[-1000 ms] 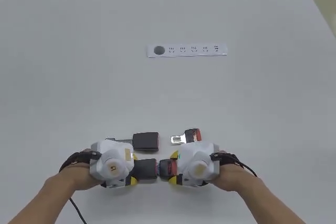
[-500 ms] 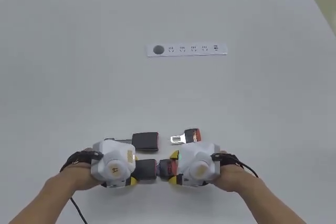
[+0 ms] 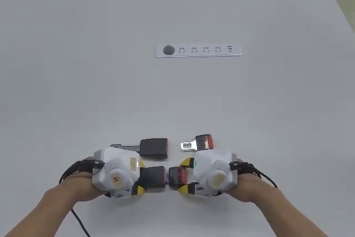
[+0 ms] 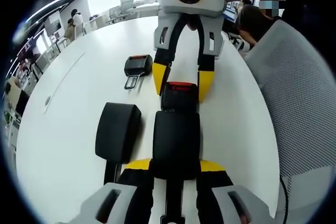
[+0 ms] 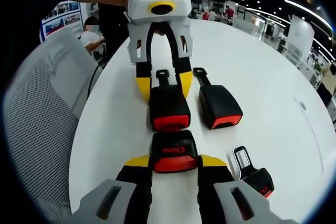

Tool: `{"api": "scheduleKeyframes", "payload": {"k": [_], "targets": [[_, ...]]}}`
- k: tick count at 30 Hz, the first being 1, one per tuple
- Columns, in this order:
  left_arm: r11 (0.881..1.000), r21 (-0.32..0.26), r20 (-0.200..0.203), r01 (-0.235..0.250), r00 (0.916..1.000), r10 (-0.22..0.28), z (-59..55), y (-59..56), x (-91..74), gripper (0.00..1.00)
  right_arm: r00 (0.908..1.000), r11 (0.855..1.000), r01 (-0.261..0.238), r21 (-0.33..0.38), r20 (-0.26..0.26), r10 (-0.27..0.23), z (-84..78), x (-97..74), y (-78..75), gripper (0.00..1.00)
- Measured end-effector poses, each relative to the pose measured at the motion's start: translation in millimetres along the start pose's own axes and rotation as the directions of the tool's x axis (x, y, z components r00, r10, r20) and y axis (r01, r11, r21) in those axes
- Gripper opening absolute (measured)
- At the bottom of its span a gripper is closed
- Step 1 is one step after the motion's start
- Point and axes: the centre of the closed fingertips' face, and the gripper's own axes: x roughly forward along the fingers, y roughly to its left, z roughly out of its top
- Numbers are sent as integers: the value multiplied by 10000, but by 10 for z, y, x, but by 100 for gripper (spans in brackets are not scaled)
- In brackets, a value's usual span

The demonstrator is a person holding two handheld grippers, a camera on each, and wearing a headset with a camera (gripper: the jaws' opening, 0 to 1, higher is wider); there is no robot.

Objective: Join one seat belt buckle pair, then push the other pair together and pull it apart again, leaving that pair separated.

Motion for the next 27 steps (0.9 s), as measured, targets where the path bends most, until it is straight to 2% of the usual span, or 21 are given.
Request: {"api": "scheduleKeyframes", "payload": {"k": [2, 4, 7, 12, 19, 23, 27], "targets": [[10000, -11, 209, 8, 9998, -7, -28, 0, 4, 31, 10000, 9999, -29, -101, 79, 29, -12, -11, 6, 28], [9999, 128, 196, 66, 9998, -68, 8, -39, 7, 31, 9998, 9993, -102, -347, 191, 109, -17, -11, 7, 28], [9995, 276, 143, 164, 9998, -168, 5, -36, 2, 31, 9996, 9995, -148, -265, 227, 154, -14, -16, 16, 28], [9995, 239, 39, 183, 9998, -184, 23, -37, -3, 32, 9997, 9995, -215, -245, 57, 216, -13, -6, 13, 30], [9990, 457, 164, -3, 9999, -5, -2, -16, 11, 34, 9998, 9984, -12, -572, -208, 0, -53, 3, 27, 32], [9984, 527, 41, -215, 9998, 213, 9, 10, 15, 39, 9994, 9978, 311, -579, -162, -321, -41, -5, -12, 35], [9980, 577, -84, -250, 9996, 256, -10, 14, 6, 40, 9992, 9973, 379, -625, -117, -387, -8, -68, -18, 36]]}}
